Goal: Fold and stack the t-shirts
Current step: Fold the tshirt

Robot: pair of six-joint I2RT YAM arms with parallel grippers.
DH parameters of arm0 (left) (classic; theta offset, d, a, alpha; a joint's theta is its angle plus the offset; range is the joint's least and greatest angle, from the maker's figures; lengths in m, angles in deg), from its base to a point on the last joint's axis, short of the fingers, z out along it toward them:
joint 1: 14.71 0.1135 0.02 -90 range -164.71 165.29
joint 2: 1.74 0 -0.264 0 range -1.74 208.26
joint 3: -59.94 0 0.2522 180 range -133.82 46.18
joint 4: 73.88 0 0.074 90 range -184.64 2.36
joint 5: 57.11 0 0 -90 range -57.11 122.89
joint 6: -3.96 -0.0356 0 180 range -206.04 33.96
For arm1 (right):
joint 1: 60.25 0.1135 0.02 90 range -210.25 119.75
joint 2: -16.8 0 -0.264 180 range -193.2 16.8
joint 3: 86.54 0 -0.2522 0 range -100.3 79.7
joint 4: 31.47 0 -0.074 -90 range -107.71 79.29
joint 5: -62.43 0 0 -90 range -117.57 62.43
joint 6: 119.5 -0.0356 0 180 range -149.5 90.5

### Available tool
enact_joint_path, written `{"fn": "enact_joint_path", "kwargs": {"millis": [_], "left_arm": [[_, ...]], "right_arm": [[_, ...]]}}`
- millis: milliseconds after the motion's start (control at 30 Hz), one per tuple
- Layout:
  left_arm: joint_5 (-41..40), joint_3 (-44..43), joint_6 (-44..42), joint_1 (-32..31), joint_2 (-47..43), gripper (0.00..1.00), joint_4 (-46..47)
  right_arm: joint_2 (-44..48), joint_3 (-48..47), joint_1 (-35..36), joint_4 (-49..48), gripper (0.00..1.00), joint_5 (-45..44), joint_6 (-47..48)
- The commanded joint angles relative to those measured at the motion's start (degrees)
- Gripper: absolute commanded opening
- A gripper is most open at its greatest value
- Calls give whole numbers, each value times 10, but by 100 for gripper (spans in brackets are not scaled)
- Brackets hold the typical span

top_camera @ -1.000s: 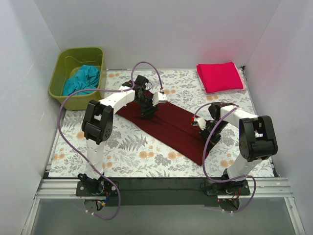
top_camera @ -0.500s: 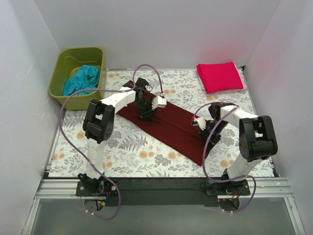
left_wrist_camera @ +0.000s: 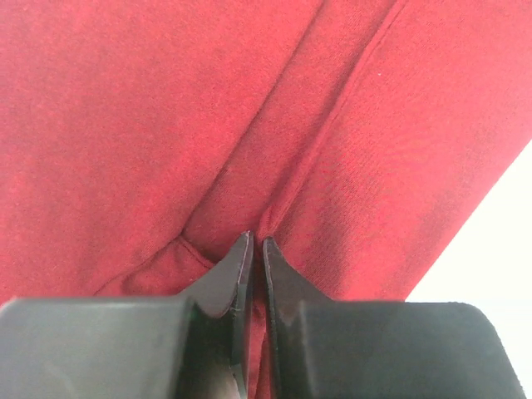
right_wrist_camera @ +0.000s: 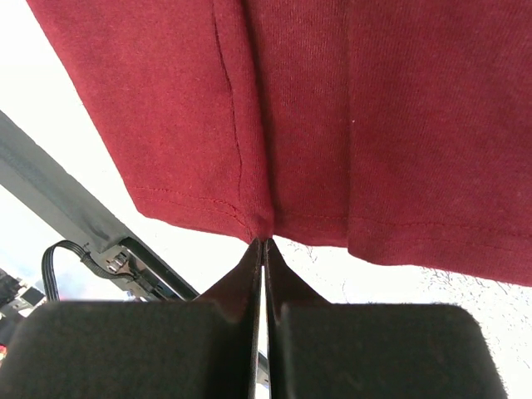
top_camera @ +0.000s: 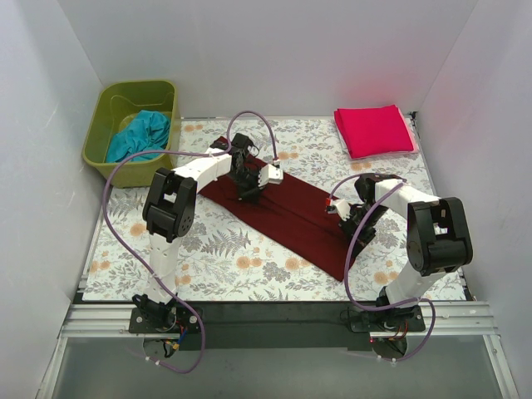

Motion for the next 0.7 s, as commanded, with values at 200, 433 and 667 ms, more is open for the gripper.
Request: {"fn": "enact_joint_path", "kwargs": {"millis": [200,433,667], "left_arm": [[17,-46,-5,10,-24,0,-15],[11,-45,-8,17,-21,0,-22],[13,-50,-17,21,-17,0,-29]], "right_arm": [[25,-35,2,25,1,-6,8],[12,-53,2,29,1,-10,12],[5,-43,0,28,1,-17,25]]}}
